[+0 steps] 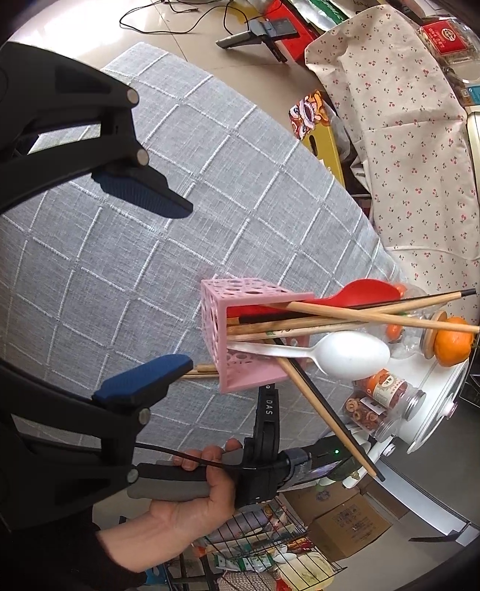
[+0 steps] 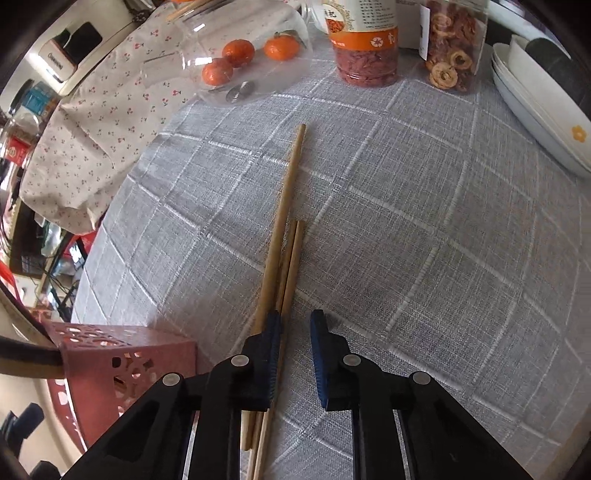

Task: Organize utensils
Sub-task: 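Grasp a loose wooden chopstick with the right tool and lift it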

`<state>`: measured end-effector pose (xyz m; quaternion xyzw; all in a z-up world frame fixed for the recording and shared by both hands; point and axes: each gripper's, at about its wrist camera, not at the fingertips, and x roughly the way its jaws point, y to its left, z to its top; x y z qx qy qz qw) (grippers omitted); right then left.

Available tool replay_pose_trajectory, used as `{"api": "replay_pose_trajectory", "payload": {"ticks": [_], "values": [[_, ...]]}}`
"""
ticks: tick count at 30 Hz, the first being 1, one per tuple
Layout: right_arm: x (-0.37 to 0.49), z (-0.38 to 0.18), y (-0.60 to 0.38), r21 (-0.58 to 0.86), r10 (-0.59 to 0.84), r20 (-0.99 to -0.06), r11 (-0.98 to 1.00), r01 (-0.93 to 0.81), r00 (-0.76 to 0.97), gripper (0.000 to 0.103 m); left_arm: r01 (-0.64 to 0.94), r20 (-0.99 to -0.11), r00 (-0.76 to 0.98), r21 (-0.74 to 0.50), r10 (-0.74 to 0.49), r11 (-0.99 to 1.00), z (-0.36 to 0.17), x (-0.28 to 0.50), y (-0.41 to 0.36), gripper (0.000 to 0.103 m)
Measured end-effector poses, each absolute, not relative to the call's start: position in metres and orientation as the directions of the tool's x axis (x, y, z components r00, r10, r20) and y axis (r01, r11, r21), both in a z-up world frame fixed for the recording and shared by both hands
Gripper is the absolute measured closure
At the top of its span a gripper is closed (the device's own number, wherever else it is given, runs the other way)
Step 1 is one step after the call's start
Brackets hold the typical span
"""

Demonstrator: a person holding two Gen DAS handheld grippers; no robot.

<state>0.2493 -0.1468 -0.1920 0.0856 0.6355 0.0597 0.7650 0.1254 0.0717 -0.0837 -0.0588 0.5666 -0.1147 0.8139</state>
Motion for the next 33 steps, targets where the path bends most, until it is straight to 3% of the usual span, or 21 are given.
{"api": "replay_pose_trajectory", "payload": {"ticks": [10, 15, 24, 29, 33], "values": [[0.231, -0.191, -0.170, 0.194, 0.190, -0.977, 0.981, 0.025, 0.099, 0.089, 0.149, -0.899, 0.350, -0.222, -0.262, 0.964, -0.078, 0.117, 0.064, 0.029], [0.232, -0.183, -0.179, 0.283, 0.274, -0.953, 0.958, 0.055, 0.129, 0.085, 0.149, -0.897, 0.356, -0.224, -0.263, 0.963, -0.077, 0.118, 0.061, 0.029], [0.233, -0.195, -0.149, 0.094, 0.091, -0.988, 0.995, 0.025, 0.126, 0.082, 0.162, -0.900, 0.360, -0.199, -0.246, 0.966, -0.078, 0.116, 0.061, 0.029], [0.230, -0.195, -0.158, 0.098, 0.096, -0.986, 0.995, 0.008, 0.135, 0.095, 0.219, -0.897, 0.358, -0.188, -0.259, 0.957, -0.073, 0.108, 0.050, 0.043], [0.215, -0.182, -0.193, 0.120, 0.113, -0.981, 0.992, 0.035, 0.156, 0.095, 0.294, -0.886, 0.369, -0.174, -0.280, 0.940, -0.063, 0.095, 0.026, 0.054]]}}
